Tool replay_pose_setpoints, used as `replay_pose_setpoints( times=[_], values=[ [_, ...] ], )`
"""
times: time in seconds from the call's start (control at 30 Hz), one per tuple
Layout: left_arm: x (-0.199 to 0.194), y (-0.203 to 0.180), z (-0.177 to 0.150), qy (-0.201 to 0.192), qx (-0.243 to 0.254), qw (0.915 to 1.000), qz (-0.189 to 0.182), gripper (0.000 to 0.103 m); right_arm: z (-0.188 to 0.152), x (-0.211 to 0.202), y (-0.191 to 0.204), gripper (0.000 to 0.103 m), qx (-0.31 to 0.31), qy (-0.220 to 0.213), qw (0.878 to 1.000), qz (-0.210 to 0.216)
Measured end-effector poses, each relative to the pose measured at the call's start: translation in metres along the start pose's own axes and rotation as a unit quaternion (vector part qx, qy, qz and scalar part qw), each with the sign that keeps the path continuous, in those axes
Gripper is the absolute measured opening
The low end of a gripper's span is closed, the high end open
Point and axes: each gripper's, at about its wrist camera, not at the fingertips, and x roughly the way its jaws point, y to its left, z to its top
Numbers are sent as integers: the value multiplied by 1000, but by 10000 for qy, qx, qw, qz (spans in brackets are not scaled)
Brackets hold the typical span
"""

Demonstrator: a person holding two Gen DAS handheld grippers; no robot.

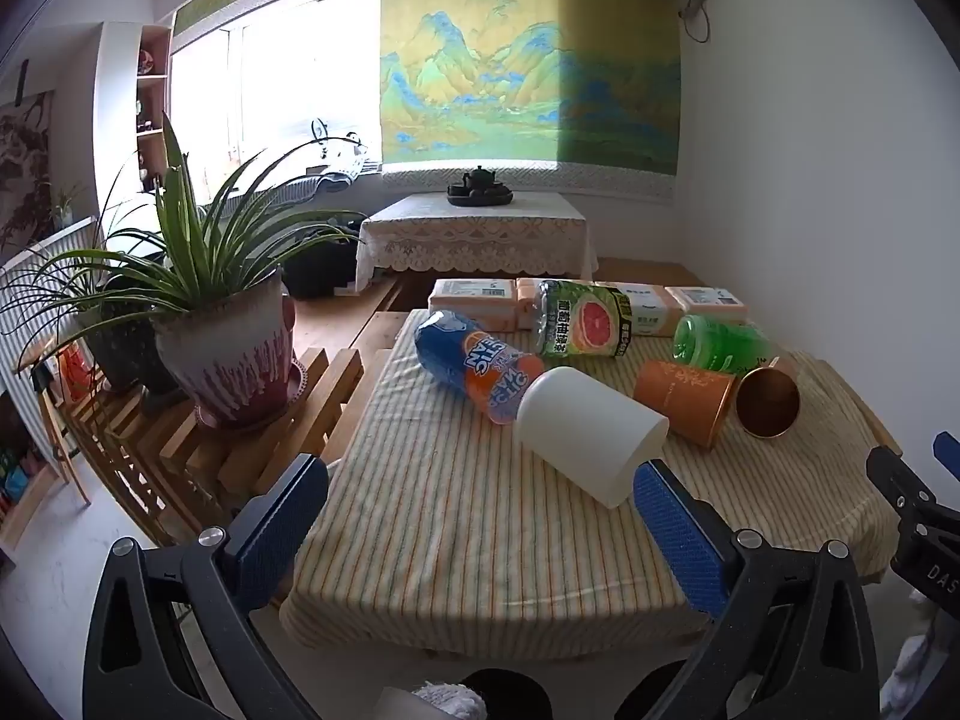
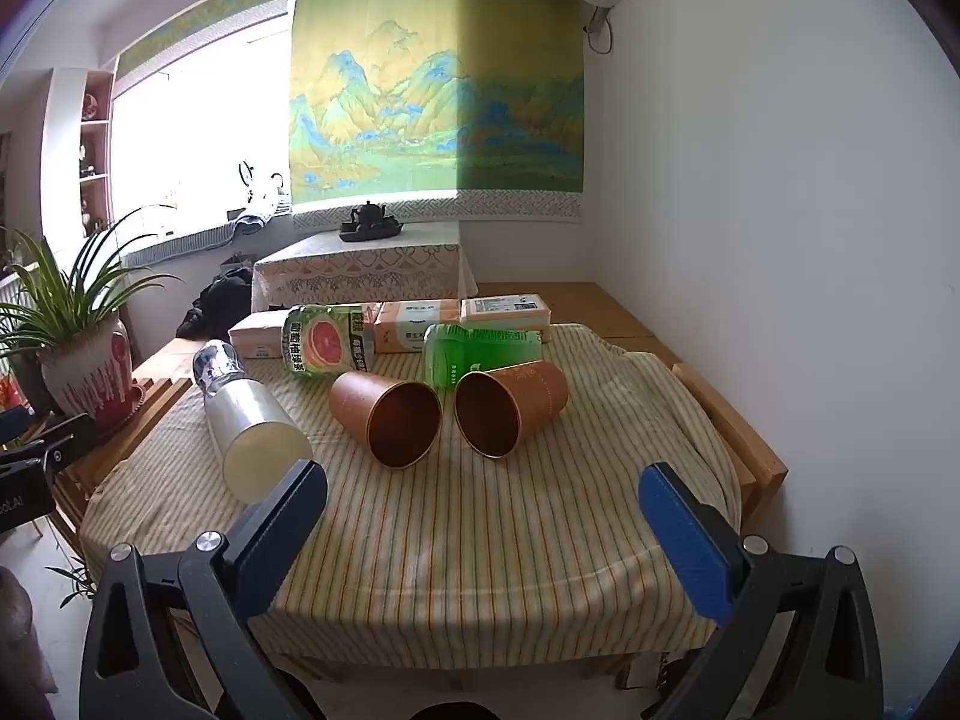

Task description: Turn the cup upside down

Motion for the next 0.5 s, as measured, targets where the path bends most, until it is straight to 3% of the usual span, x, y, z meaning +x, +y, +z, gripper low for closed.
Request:
replay_pose_setpoints(
  times=[0.5],
  values=[
    [9, 4, -10, 54, -68, 10000, 7, 103, 2, 3, 1, 102, 35, -8, 10000, -65]
  ],
)
